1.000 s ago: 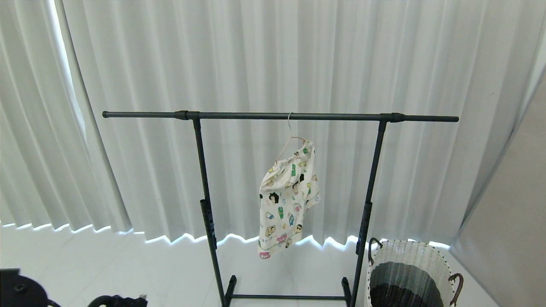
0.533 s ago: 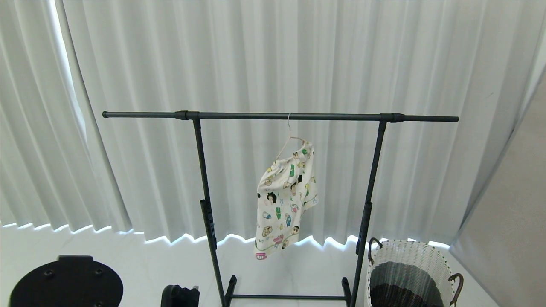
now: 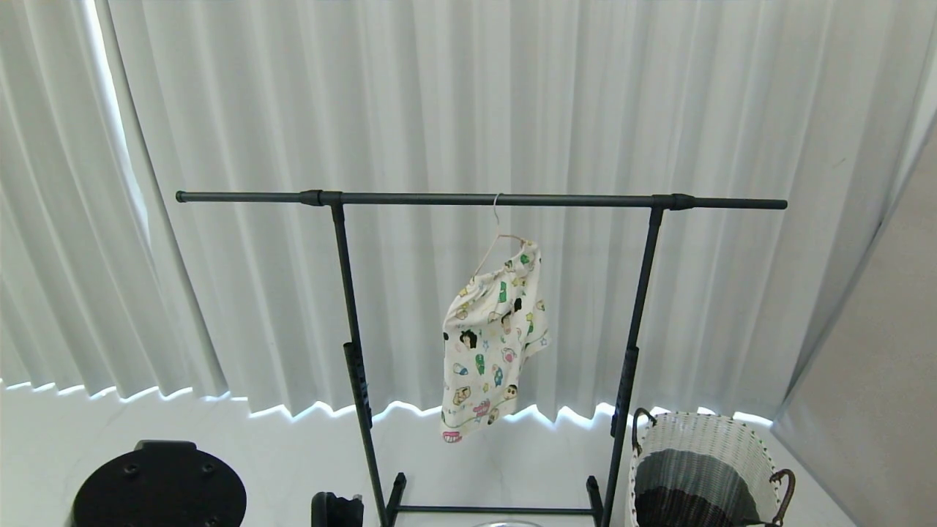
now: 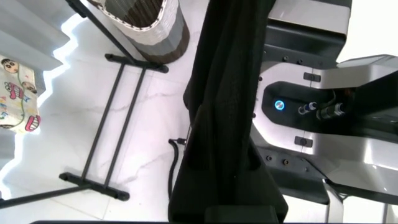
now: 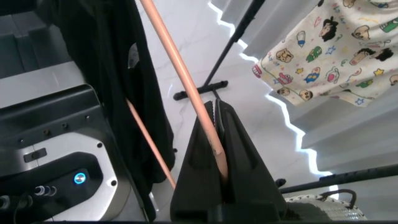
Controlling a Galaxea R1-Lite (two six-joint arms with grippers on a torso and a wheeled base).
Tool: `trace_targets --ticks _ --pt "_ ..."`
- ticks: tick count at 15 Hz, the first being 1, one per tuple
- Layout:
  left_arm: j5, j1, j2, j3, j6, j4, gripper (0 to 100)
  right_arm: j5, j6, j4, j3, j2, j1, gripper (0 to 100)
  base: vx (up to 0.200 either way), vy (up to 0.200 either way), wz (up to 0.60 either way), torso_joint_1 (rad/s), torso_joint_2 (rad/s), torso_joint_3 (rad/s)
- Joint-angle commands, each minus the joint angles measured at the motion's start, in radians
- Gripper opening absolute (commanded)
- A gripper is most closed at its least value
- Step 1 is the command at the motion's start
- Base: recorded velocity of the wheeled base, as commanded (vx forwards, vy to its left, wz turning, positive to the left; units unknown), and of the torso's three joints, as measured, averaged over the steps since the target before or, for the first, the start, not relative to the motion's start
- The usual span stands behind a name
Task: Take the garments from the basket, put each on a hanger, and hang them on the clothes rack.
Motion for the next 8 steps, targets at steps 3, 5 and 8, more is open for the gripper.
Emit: trace_targets --ticks 3,5,8 --pt "0.004 0.002 0.005 0.002 0.000 0.000 0 0.002 -0.001 -0.004 0.002 -0.001 0.000 0 0.000 0.000 0.00 0.000 0.00 0.000" --pt "0.005 0.005 0.005 0.002 0.000 0.000 0 0.002 -0.006 -0.002 0.003 0.000 0.000 100 0.000 0.000 0.00 0.000 0.00 0.000" --pt "0.051 0.016 -0.001 0.026 -0.002 0.000 0 -0.002 -0.009 -0.002 0.008 -0.003 -0.014 100 0.000 0.000 0.00 0.000 0.00 0.000"
